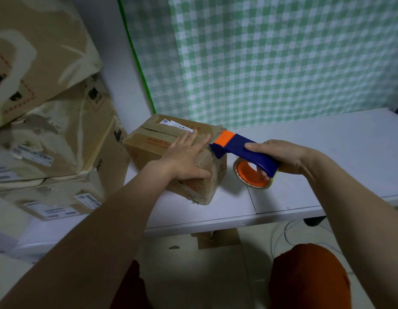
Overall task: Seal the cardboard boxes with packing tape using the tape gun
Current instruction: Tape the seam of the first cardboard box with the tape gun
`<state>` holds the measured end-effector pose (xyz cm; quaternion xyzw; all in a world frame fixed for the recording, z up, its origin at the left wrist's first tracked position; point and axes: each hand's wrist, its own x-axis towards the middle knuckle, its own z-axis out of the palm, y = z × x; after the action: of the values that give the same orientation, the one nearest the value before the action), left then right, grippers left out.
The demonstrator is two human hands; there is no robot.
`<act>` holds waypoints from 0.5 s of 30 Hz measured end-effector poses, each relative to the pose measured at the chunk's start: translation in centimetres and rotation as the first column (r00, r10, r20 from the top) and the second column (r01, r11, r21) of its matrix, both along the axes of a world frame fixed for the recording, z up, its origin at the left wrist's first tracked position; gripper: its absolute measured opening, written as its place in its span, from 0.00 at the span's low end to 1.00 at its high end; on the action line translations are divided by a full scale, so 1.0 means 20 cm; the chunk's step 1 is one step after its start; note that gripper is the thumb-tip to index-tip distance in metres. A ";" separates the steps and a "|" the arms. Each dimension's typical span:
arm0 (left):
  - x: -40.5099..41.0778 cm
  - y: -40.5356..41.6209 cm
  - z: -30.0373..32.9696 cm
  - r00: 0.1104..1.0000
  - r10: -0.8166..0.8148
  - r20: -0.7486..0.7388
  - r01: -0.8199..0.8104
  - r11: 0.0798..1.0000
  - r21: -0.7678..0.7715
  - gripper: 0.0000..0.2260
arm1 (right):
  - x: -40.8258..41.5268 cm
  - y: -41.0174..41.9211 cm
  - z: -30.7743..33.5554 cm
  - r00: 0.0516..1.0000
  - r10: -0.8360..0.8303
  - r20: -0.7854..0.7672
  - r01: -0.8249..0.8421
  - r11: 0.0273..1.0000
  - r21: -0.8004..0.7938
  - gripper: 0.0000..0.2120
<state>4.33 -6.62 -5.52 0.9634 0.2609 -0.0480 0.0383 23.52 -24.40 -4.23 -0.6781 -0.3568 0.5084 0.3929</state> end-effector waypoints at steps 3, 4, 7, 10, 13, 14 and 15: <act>-0.01 0.03 0.00 1.000 0.026 -0.003 -0.026 1.000 -0.010 0.48 | 0.05 -0.08 0.00 0.999 0.009 0.038 -0.007 0.999 -0.048 0.21; 0.00 0.03 0.00 1.000 0.031 -0.001 -0.031 0.999 -0.004 0.48 | 0.06 -0.11 0.00 0.999 0.012 0.041 -0.009 0.998 -0.056 0.21; 0.00 0.02 0.00 0.999 0.041 -0.009 -0.041 0.999 0.001 0.47 | 0.06 -0.15 -0.02 0.998 0.017 0.060 -0.013 0.998 -0.063 0.19; 0.00 0.01 0.00 0.999 0.044 -0.007 -0.044 0.999 0.004 0.47 | 0.03 -0.14 -0.03 0.997 0.032 0.065 -0.027 0.997 -0.073 0.20; 0.00 0.00 0.03 0.998 0.056 -0.041 -0.057 0.998 -0.030 0.49 | 0.02 -0.14 -0.01 0.993 0.045 0.108 -0.035 0.995 -0.097 0.22; 0.00 0.00 0.04 0.996 0.061 -0.065 -0.065 0.996 -0.060 0.50 | 0.02 -0.13 0.01 0.989 0.050 0.137 -0.035 0.993 -0.110 0.23; 0.00 0.00 0.06 0.994 0.071 -0.084 -0.080 0.992 -0.101 0.50 | 0.02 -0.12 0.02 0.984 0.059 0.168 -0.038 0.991 -0.125 0.25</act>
<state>4.36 -6.70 -4.31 0.9468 0.2957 -0.0989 0.0800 23.86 -26.74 -3.80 -0.7331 -0.3741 0.4782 0.3066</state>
